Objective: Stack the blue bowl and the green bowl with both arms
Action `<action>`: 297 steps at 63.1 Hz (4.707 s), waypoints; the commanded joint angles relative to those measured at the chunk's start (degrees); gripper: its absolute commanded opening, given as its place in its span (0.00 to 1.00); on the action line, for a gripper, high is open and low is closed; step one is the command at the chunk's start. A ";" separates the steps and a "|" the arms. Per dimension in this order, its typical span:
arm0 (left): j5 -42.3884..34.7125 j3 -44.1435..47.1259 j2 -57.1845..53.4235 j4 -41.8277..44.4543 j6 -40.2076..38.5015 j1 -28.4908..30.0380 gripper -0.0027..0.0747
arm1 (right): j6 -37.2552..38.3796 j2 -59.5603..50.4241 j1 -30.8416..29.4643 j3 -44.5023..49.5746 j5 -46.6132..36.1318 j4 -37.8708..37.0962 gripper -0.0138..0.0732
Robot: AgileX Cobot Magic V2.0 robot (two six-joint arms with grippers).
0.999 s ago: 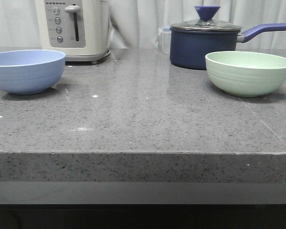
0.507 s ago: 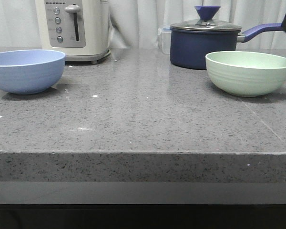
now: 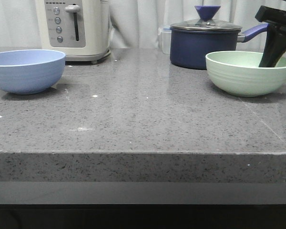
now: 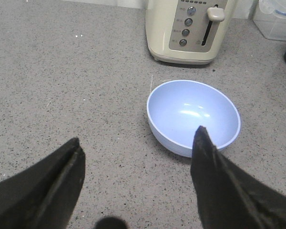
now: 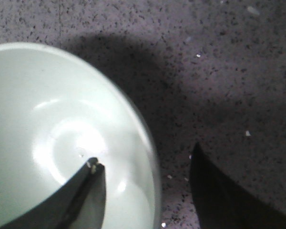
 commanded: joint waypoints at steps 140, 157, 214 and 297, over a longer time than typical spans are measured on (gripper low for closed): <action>-4.26 -1.44 0.51 -0.54 -0.09 -0.03 0.65 | 0.69 3.24 24.08 -21.79 1.78 -8.07 0.50; -4.26 -1.44 0.51 -0.54 -0.09 -0.03 0.65 | -0.99 -9.71 24.08 -9.98 -2.59 -13.14 0.50; -4.26 -1.44 0.51 -0.54 -0.09 -0.03 0.65 | -23.10 -20.41 24.15 21.19 -23.68 5.48 0.09; 1.61 -10.68 15.53 -2.01 4.93 -0.03 0.65 | -25.55 -16.92 24.15 20.87 -28.26 6.90 0.09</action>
